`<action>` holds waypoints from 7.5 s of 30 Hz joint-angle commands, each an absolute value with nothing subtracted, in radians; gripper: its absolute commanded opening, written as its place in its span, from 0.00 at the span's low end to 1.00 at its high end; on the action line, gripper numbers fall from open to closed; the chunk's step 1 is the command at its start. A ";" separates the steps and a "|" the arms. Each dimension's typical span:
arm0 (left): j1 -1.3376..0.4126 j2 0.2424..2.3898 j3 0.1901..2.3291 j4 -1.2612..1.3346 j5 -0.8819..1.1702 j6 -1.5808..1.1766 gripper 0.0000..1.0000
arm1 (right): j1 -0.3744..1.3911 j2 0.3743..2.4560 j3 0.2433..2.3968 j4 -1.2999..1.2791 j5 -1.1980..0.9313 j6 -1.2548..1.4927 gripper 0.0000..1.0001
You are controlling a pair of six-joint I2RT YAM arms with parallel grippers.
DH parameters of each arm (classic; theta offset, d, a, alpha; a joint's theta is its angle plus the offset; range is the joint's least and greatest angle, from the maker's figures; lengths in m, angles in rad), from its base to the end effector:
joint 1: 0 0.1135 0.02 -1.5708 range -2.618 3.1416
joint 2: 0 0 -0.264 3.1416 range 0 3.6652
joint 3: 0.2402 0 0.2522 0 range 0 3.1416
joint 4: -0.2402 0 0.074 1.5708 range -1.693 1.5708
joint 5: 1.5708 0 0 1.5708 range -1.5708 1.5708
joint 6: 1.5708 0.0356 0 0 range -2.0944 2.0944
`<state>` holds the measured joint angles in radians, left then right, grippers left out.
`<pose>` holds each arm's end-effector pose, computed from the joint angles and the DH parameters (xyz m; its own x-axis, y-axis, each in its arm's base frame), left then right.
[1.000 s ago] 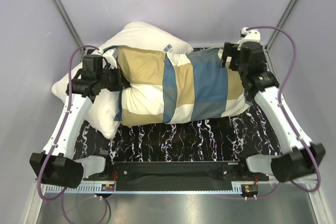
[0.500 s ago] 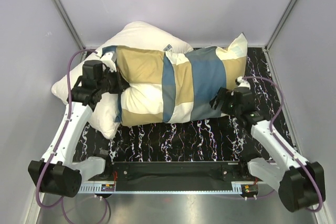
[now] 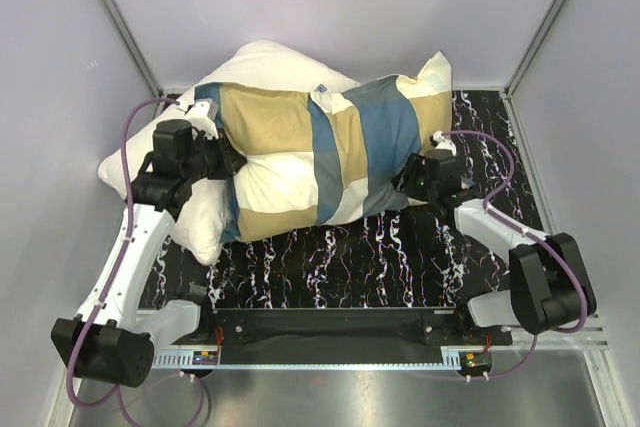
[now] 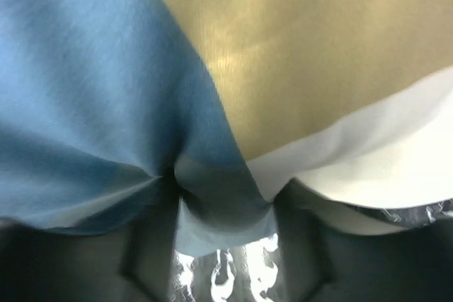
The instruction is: Remove the pillowcase from the pillow
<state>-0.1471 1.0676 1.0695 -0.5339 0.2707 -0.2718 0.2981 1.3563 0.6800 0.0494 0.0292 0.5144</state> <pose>0.2270 -0.0433 0.3503 -0.5825 -0.1752 -0.7937 0.2209 0.9056 -0.3620 0.2691 0.0816 0.2006 -0.6215 0.3235 -0.7135 0.0400 0.9227 0.3835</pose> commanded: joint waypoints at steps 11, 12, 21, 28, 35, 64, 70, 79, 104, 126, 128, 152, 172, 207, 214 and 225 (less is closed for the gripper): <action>-0.143 1.112 1.109 -0.509 0.134 -0.226 0.00 | 0.331 1.188 0.793 -0.089 0.112 0.430 0.00; -0.143 1.115 1.109 -0.512 0.133 -0.222 0.00 | 0.333 1.142 0.801 -0.133 0.127 0.426 0.00; -0.293 1.170 1.141 -0.569 0.147 -0.130 0.00 | 0.339 0.739 0.878 -0.498 0.209 0.426 0.00; -0.417 1.308 1.178 -0.681 0.132 -0.127 0.00 | 0.341 0.668 0.801 -0.597 0.224 0.517 0.00; -0.482 1.453 1.216 -0.756 0.155 -0.120 0.00 | 0.341 0.658 0.841 -0.712 0.313 0.509 0.00; -0.543 0.985 1.227 -0.661 -0.074 -0.308 0.99 | 0.406 0.821 0.608 -0.445 0.121 0.609 0.04; -0.736 0.928 1.131 -0.574 -0.156 -0.396 0.97 | 0.414 0.822 0.667 -0.488 0.158 0.557 0.57; -1.152 1.083 1.201 -0.607 -0.523 -0.491 0.96 | 0.414 0.694 0.919 -0.693 0.281 0.422 1.00; -1.083 1.295 1.127 -0.437 -0.604 -0.583 0.80 | 0.414 0.485 0.916 -0.802 0.310 0.431 1.00; -1.074 1.151 1.114 -0.437 -0.552 -0.575 0.00 | 0.416 0.517 0.877 -0.785 0.291 0.446 1.00; -1.075 1.111 1.111 -0.433 -0.539 -0.571 0.00 | 0.414 0.523 0.877 -0.775 0.275 0.437 1.00; -1.075 1.080 1.060 -0.413 -0.473 -0.597 0.49 | 0.718 0.945 0.954 -0.339 0.150 0.483 0.92; -1.074 1.221 1.081 -0.402 -0.508 -0.549 0.52 | 0.788 1.043 0.890 -0.293 0.241 0.528 0.93; -0.979 0.876 1.037 -0.549 -0.661 -0.514 0.00 | 0.759 0.911 0.999 -0.659 0.693 0.485 0.00; -0.767 0.701 0.861 -0.549 -0.519 -0.558 0.00 | 0.476 0.744 0.884 -0.690 0.565 0.449 0.00; -0.752 0.735 0.816 -0.511 -0.410 -0.595 0.00 | 0.466 0.782 0.816 -0.647 0.466 0.506 0.00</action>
<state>-0.7521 0.7086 0.7914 -0.5812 -0.4728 -0.5793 0.4702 0.7795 0.8032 -0.6960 0.4831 0.5014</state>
